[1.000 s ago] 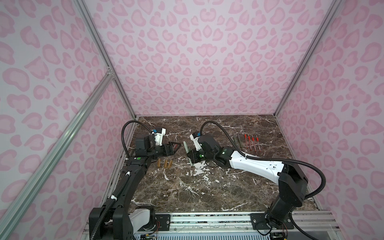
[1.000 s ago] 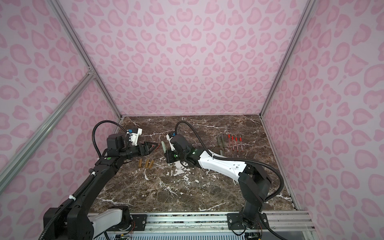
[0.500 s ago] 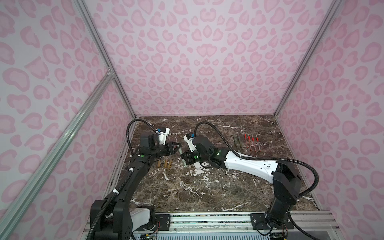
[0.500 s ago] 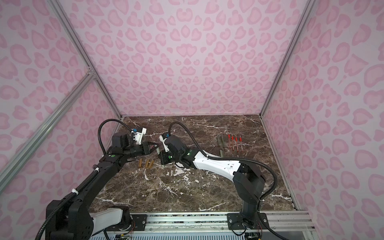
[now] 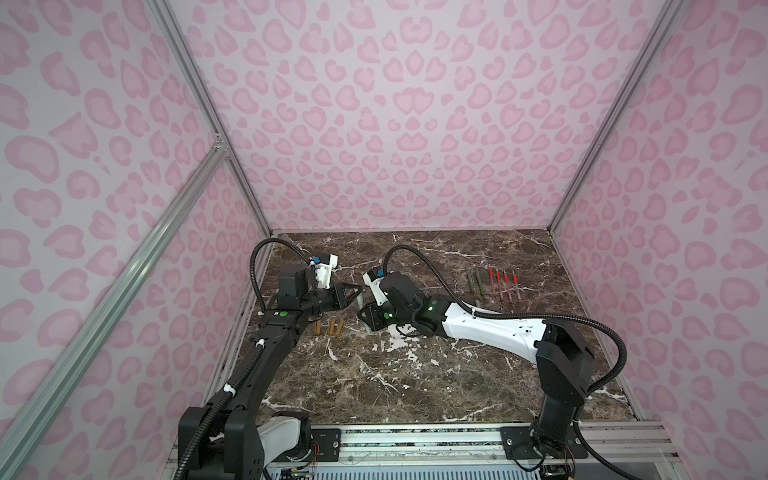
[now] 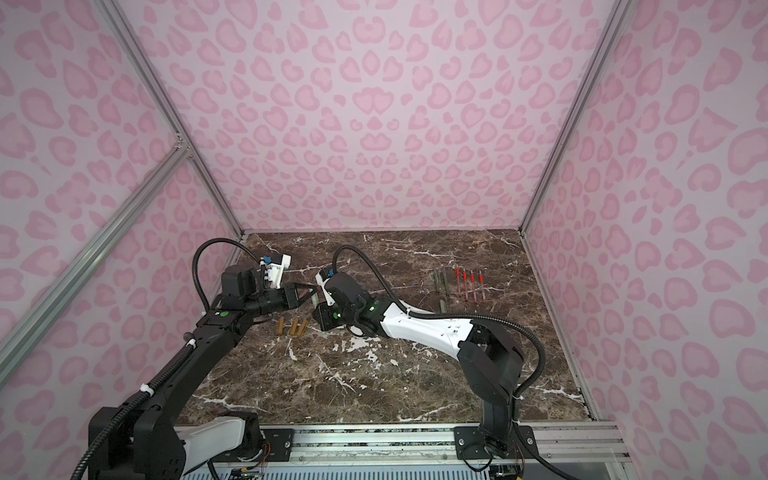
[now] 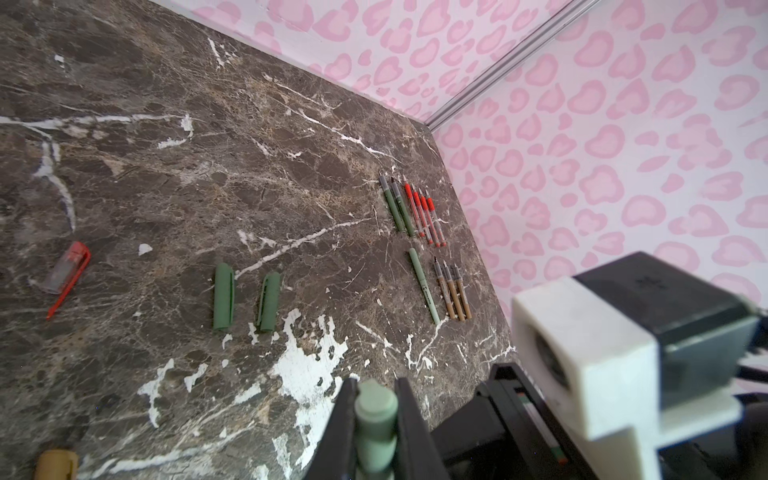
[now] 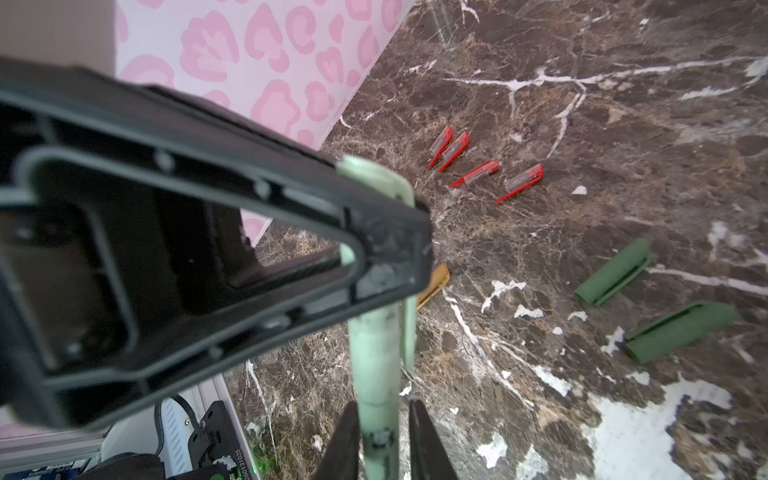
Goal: Open the pen caps
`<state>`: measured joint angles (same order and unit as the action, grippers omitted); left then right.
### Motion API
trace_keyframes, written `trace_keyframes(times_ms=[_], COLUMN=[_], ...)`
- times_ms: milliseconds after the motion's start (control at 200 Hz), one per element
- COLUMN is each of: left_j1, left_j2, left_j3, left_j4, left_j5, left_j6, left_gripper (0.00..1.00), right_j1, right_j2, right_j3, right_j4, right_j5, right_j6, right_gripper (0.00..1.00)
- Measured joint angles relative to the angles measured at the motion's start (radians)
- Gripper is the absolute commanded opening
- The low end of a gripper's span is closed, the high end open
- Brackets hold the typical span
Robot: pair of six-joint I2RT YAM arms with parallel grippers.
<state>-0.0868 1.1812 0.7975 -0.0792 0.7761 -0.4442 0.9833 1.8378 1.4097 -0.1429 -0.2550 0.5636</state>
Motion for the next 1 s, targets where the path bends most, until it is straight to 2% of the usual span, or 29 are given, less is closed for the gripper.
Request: trace_keyframes(times_ms=[125, 470, 785, 1000], left_j1=[0.002, 0.024, 0.068, 0.04], left_j2=[0.0, -0.006, 0.013, 0.05], left_j3=[-0.001, 0.022, 0.078, 0.052], left_j4=[-0.003, -0.082, -0.037, -0.071], left_j5=[-0.012, 0.009, -0.018, -0.06], left_j6=[-0.002, 0.001, -0.003, 0.04], left_gripper=[0.04, 0.04, 0.04, 0.04], right_j1=[0.0, 0.011, 0.019, -0.047], right_j2=[0.016, -0.035, -0.117, -0.22], right_j3=[0.011, -0.122, -0.33, -0.403], right_j4=[0.003, 0.141, 0.061, 0.035], right_j5=[-0.007, -0.014, -0.004, 0.037], right_j6=[-0.01, -0.005, 0.037, 0.05], right_gripper=[0.0, 0.0, 0.0, 0.0])
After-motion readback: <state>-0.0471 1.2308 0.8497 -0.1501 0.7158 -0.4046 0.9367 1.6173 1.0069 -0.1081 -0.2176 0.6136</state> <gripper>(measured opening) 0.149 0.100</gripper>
